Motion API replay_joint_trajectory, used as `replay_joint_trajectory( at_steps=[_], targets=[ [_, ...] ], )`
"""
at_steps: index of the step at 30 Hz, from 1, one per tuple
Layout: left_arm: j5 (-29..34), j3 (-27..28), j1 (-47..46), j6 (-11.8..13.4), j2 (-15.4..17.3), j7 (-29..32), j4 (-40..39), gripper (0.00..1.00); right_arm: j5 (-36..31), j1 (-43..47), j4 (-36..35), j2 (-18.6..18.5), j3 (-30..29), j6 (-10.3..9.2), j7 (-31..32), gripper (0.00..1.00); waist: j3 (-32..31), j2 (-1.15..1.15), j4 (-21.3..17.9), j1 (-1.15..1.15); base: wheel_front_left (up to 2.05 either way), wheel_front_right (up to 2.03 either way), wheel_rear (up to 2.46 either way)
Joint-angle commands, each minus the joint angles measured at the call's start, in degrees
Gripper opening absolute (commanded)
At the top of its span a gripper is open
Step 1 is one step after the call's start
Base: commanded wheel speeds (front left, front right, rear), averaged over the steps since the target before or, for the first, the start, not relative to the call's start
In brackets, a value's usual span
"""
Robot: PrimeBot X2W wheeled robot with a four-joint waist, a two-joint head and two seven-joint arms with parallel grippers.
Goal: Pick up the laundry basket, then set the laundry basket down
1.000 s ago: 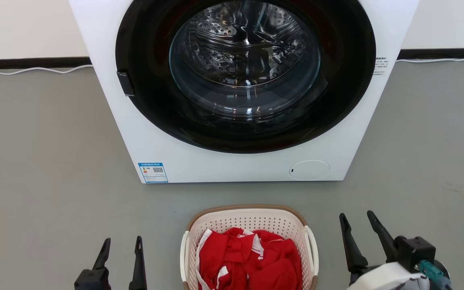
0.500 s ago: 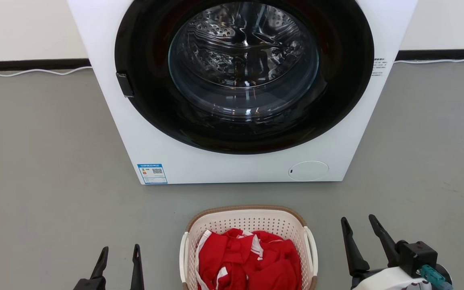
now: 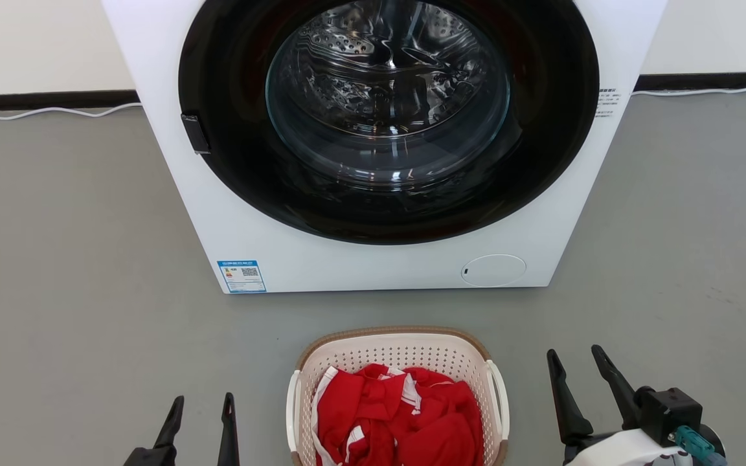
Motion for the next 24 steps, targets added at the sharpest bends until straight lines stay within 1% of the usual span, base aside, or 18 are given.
replay_joint_trajectory(
  at_steps=[1, 2, 3, 7, 9, 14, 18, 24],
  targets=[
    [-0.93, 1.60, -0.96, -0.52, 0.23, -0.52, -1.51, 1.00, 0.33, -0.77, -1.26, -0.15, 1.11, 0.12, -0.72, 1.00, 0.02, 0.00, 0.03, 0.00, 0.00, 0.00, 0.00],
    [-1.10, 1.53, -1.01, -0.72, 0.23, -0.52, -1.39, 1.00, 0.48, -0.78, -1.29, -0.15, 1.07, 0.12, -0.72, 1.00, 0.00, 0.00, 0.06, 0.00, 0.00, 0.00, 0.00],
    [-0.74, -0.15, 0.01, -0.59, -0.01, 0.01, 0.15, 0.00, 0.34, 0.02, 0.10, 0.02, 0.02, 0.00, 0.01, 0.00, 0.01, 0.00, 0.05, 0.00, 0.00, 0.00, 0.00],
    [-0.74, -0.40, 0.63, -0.58, -0.45, 0.27, 2.76, 0.00, 0.43, 1.23, 2.38, 0.53, 0.36, 0.00, 0.10, 0.00, 0.02, 0.00, 0.04, 0.00, 0.00, 0.00, 0.00],
    [-2.05, -0.26, 0.55, -0.70, -0.40, 0.50, 2.57, 0.00, 1.70, 1.30, 2.08, 0.48, 0.20, 0.00, 0.33, 0.00, 0.01, 0.00, 0.04, 0.00, 0.00, 0.00, 0.00],
    [-5.43, 0.22, 0.27, -1.01, -0.19, 1.16, 2.39, 0.00, 4.94, 1.36, 1.60, 0.31, -0.21, 0.01, 1.04, 0.00, -0.23, 0.00, -0.02, 0.13, 0.00, 0.00, 0.00],
    [-8.13, 0.59, -0.08, -1.28, -0.04, 1.69, 2.39, 0.00, 7.53, 1.29, 1.36, 0.18, -0.54, 0.01, 1.59, 0.00, -0.19, 0.00, -0.06, 0.01, 0.00, 0.00, 0.00],
    [-12.15, 1.17, -0.63, -1.70, 0.16, 2.50, 2.41, 0.00, 11.38, 1.17, 0.92, 0.02, -1.07, 0.02, 2.44, 0.00, -0.25, 0.00, -0.11, 0.00, 0.00, 0.00, 0.00]
  ],
)
